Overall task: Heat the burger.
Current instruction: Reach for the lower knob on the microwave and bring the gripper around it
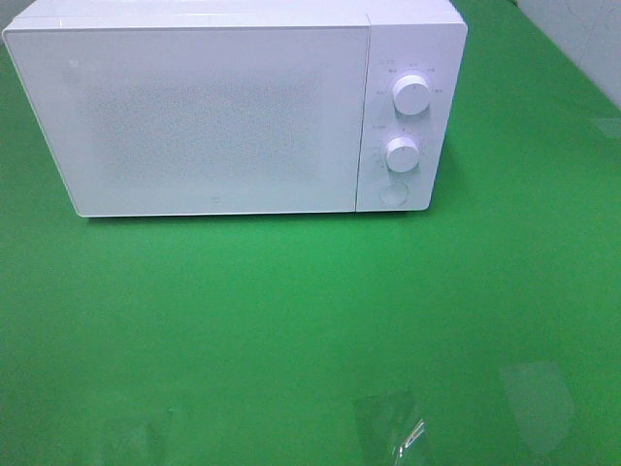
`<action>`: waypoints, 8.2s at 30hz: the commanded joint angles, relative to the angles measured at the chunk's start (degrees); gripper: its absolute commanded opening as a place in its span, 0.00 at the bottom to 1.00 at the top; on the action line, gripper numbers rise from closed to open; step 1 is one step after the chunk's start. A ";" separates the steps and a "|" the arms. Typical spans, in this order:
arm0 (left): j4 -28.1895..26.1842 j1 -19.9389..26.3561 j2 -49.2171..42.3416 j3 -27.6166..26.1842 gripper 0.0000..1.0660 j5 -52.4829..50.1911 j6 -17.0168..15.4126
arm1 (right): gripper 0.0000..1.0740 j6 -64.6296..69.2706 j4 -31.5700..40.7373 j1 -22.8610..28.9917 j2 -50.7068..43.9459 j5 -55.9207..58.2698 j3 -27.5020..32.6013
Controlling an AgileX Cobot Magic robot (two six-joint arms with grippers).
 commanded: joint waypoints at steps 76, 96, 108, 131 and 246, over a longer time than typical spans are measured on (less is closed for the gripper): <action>-0.57 0.11 -1.03 0.11 0.95 -0.92 -0.23 | 0.71 -2.75 3.09 0.00 61.13 -86.00 6.99; -0.57 0.11 -1.03 0.11 0.95 -0.92 -0.23 | 0.71 -26.30 29.45 15.24 76.95 -113.22 12.83; -0.57 0.11 -1.03 0.11 0.95 -0.92 -0.23 | 0.71 -27.67 43.20 31.57 86.69 -125.54 12.83; -0.52 0.11 -1.03 0.11 0.95 -0.92 -0.23 | 0.71 -28.07 54.77 43.89 99.81 -135.39 4.01; -0.40 0.11 -1.03 0.11 0.95 -0.92 -0.17 | 0.00 56.78 39.30 33.12 121.98 -127.83 -20.28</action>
